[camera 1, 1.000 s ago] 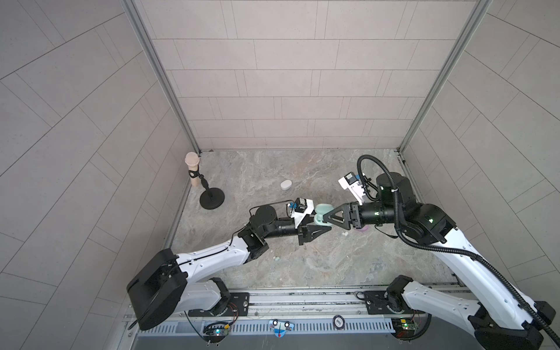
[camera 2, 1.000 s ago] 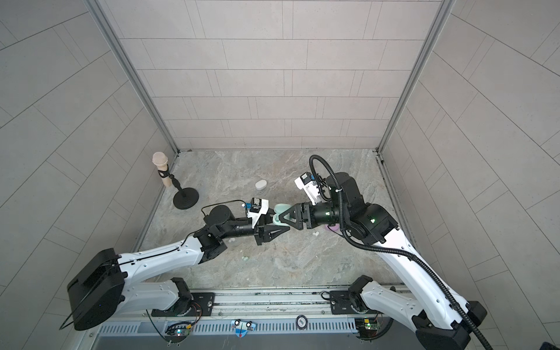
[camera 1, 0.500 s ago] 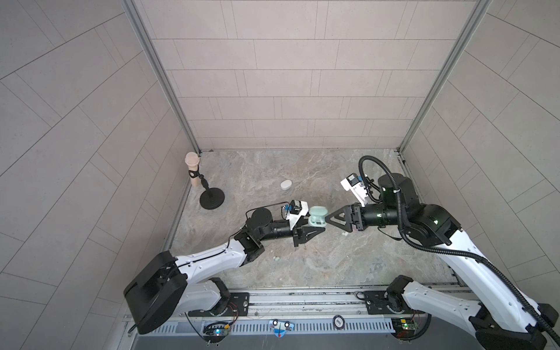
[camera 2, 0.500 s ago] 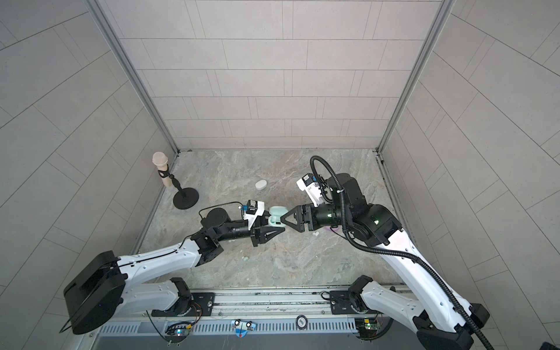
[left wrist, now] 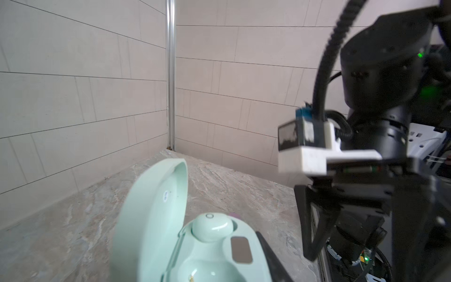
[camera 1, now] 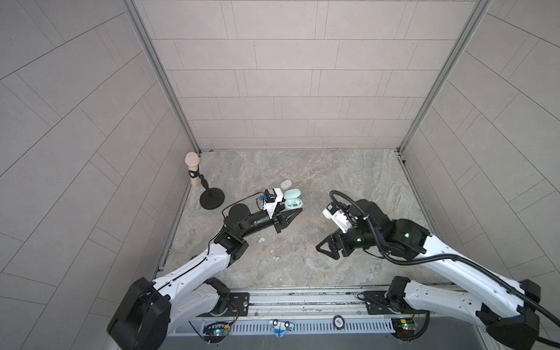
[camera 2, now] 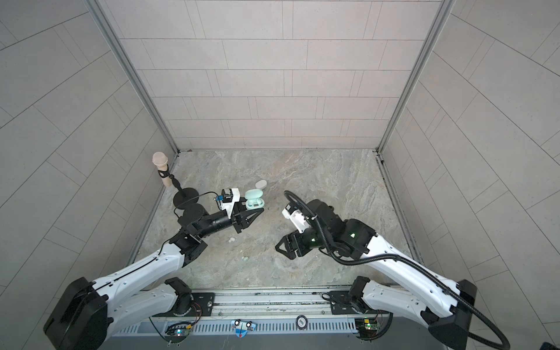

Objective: Insert wireless bluetooth earbuds into charging case
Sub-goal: Rotate the wireless bluetooth earbud at the bottom-center of the table.

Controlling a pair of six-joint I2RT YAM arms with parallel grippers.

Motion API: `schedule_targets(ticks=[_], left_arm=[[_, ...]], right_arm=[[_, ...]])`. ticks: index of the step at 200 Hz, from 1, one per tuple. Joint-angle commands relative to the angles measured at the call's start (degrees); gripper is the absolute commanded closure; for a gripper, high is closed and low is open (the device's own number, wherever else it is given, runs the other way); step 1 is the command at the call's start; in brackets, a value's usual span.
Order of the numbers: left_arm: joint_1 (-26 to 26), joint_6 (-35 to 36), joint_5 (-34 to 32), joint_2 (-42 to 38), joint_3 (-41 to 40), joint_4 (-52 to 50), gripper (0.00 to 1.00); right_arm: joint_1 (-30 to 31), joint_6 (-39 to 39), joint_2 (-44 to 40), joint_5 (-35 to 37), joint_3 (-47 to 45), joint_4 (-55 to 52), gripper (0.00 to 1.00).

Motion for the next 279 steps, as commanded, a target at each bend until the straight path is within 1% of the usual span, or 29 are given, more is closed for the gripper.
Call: schedule_targets(ticks=[1,24,42,55,81,114,147,203,224,248,279], left_arm=[[4.12,1.18,0.60,0.07,2.53,-1.19,0.93],[7.59,0.42,2.77,2.90,4.84,-0.14,0.92],[9.28,0.19,4.61,5.33,7.18,0.17,0.92],[10.16,0.19,5.59,6.71,8.49,0.08,0.92],[11.45,-0.31,6.96,8.98,10.30,0.75,0.92],[11.73,-1.38,7.93,11.11,11.21,2.05,0.92],[11.73,-2.24,8.32,11.99,11.05,3.33,0.92],[11.82,-3.29,8.62,12.82,11.38,4.43,0.92],[11.82,-3.23,8.50,12.57,11.03,4.39,0.92],[11.75,-3.14,8.33,12.39,10.99,4.30,0.92],[11.82,-2.97,8.43,12.44,11.25,3.94,0.92]], right_arm=[[5.72,-4.14,4.83,11.10,-0.48,5.97,0.21],[10.46,-7.46,14.10,15.87,2.56,5.95,0.22],[13.06,-10.30,22.54,17.89,7.39,4.17,0.27],[15.47,-12.01,27.89,20.53,10.75,3.23,0.28],[17.40,-13.03,37.45,22.40,16.46,2.69,0.29],[19.27,-14.11,47.98,26.39,24.83,-1.27,0.30],[19.41,-14.46,54.44,28.61,30.54,-4.49,0.32],[19.39,-15.79,62.61,30.21,39.08,-10.48,0.36],[19.38,-15.48,64.31,31.31,40.57,-12.04,0.37],[19.25,-13.99,65.79,34.70,42.22,-14.09,0.38],[17.72,-10.81,65.50,38.18,41.54,-14.52,0.40]])
